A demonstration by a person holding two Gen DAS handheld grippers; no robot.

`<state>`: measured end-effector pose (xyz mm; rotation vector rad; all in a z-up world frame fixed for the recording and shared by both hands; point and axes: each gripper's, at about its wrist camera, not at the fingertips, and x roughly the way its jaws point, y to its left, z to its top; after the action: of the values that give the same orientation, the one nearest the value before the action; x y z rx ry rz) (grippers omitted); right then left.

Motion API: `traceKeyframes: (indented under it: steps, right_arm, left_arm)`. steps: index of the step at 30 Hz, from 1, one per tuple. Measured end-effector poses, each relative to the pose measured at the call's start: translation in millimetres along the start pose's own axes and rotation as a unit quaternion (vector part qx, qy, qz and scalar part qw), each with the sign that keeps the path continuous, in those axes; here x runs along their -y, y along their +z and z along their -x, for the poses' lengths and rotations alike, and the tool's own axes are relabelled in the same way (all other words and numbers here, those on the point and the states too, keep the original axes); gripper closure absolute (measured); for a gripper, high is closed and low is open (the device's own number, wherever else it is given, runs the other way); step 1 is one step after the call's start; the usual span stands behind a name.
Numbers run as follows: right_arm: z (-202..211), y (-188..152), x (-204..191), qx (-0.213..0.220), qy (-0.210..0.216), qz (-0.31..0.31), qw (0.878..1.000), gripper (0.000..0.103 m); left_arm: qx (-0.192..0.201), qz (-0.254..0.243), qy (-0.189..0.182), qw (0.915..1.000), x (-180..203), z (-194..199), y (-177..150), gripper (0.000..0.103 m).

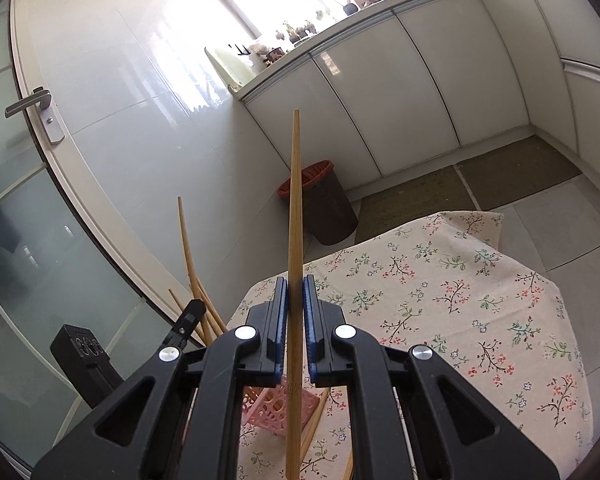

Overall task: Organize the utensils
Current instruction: 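Lift both held chopsticks and carry them toward the pink basket, then lower both wooden chopsticks into the pink basket and open both tools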

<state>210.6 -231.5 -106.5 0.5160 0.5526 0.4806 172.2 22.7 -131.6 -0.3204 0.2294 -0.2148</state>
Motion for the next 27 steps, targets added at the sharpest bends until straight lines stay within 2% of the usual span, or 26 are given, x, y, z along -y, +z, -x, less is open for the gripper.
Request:
traceKeyframes:
  steps: [4,7,13,14,15,18,20,23,24,27]
  right_arm:
    - [-3,-2,1,-0.002,0.002,0.004,1.0,0.095]
    - [-3,-2,2,-0.001,0.003,0.005,1.0,0.095]
    - [-2,-3,1,-0.003,0.004,0.013,1.0,0.095]
    - [-2,-3,0,-0.003,0.004,0.014,1.0,0.095]
    - [-3,-4,-1,-0.004,0.004,0.015,1.0,0.095]
    - [-6,-6,-4,-0.009,0.001,0.023,1.0,0.095]
    - [-10,-8,-8,-0.012,0.001,0.03,0.999,0.095]
    - [-17,-13,-19,-0.017,-0.001,0.045,0.999,0.095]
    - [-21,-14,-23,-0.018,0.0,0.05,0.999,0.095]
    - [-31,-20,-38,-0.012,0.003,0.064,0.998,0.095]
  left_arm:
    - [0.0,-0.011,0.021,0.9997,-1,-7,-19,0.096]
    - [-0.01,-0.044,0.035,0.9984,6,-8,-32,0.096]
    - [-0.052,-0.041,0.047,0.9967,4,1,-37,0.093]
    - [-0.065,-0.039,0.052,0.9958,5,3,-33,0.084]
    - [-0.078,-0.037,0.055,0.9948,6,6,-26,0.071]
    - [-0.112,-0.014,0.074,0.9909,6,19,1,0.051]
    - [-0.153,0.011,0.092,0.9838,0,27,20,0.047]
    - [-0.216,0.022,0.12,0.9688,-13,40,36,0.032]
    - [-0.227,0.027,0.122,0.9659,-19,45,38,0.029]
    - [-0.243,0.049,0.136,0.9592,-44,51,37,0.026]
